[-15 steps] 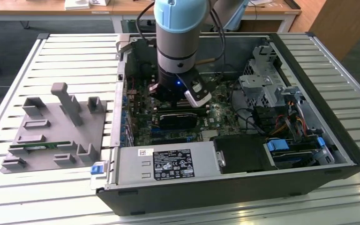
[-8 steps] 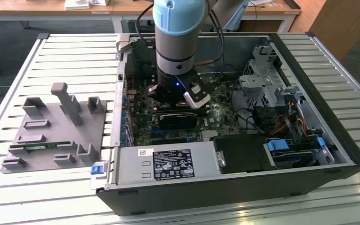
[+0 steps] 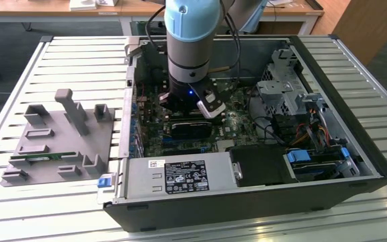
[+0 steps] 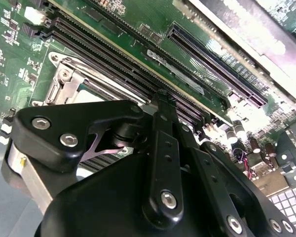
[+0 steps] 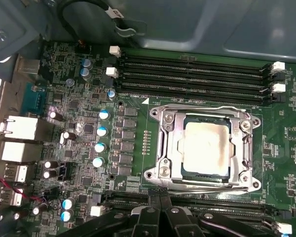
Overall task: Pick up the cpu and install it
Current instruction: 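Install the second cpu locking lever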
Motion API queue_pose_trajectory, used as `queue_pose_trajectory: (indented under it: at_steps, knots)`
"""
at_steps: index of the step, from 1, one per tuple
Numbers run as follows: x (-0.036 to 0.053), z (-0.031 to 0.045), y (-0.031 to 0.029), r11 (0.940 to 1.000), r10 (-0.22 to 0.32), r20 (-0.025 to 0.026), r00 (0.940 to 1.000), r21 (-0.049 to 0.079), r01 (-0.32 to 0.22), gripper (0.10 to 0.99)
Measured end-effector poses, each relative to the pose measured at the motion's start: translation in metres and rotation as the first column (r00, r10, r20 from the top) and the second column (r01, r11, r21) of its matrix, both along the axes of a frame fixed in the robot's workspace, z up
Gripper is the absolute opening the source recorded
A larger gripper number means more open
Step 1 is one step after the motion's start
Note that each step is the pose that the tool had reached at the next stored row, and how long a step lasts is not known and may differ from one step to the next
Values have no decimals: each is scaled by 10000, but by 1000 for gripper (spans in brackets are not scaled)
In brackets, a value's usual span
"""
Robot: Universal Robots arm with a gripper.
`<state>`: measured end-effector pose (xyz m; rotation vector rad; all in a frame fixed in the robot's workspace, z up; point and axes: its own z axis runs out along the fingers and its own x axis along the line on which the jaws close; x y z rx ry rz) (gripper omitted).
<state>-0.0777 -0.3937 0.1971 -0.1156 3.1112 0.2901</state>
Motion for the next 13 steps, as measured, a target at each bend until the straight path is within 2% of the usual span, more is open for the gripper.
queue_pose_trajectory:
  at_steps: [6, 13]
  knots:
    - [-2, -11, 7, 10000, 0, 1, 10000, 51, 0, 106]
    - [-16, -17, 42, 9999, 0, 2, 10000, 115, 0, 106]
